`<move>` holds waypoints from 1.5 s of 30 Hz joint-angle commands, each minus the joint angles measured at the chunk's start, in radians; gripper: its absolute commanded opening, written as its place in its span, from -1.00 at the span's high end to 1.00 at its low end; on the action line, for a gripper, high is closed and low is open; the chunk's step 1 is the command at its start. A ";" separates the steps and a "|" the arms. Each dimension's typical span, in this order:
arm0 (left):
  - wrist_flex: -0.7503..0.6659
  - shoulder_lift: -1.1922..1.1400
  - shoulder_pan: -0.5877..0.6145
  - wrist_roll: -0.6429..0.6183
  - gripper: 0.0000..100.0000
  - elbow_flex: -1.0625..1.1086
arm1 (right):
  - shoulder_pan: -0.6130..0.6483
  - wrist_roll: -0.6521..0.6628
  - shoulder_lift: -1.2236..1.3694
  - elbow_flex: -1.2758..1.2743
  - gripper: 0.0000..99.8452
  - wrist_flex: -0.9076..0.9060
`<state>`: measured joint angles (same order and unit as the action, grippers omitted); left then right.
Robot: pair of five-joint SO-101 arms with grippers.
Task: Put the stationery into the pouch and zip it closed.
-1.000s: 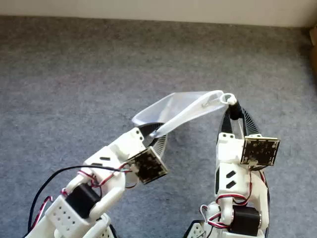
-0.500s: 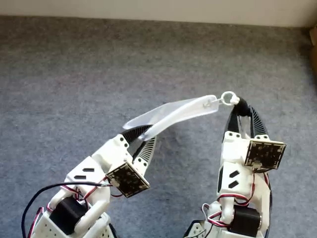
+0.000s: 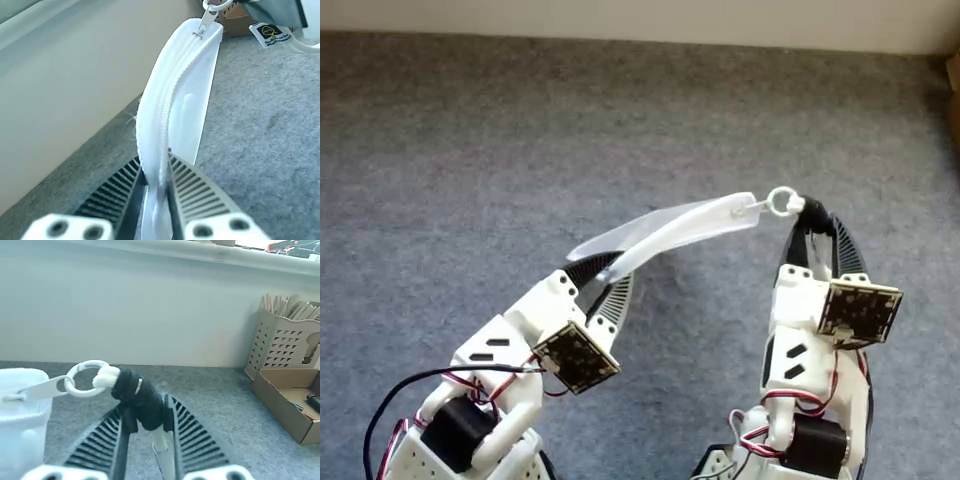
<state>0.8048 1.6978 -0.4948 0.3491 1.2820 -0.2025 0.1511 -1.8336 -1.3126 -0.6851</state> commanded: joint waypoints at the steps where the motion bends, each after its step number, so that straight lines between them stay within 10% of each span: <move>1: -0.005 0.039 0.064 -0.035 0.99 -0.015 | -0.015 -0.011 0.002 0.008 0.99 0.004; 18: -0.049 0.041 0.213 -0.143 0.99 -0.021 | -0.053 -0.011 0.002 0.010 0.96 0.005; 28: -0.078 0.041 0.248 -0.164 0.99 -0.013 | -0.022 -0.190 0.001 0.010 0.42 -0.053; 45: -0.354 0.039 0.507 -0.242 0.99 0.074 | 0.019 -0.186 0.001 0.010 0.42 -0.059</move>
<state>0.5593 1.7177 -0.0591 0.1143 1.3587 -0.2102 -0.0284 -1.8351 -1.3126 -0.7419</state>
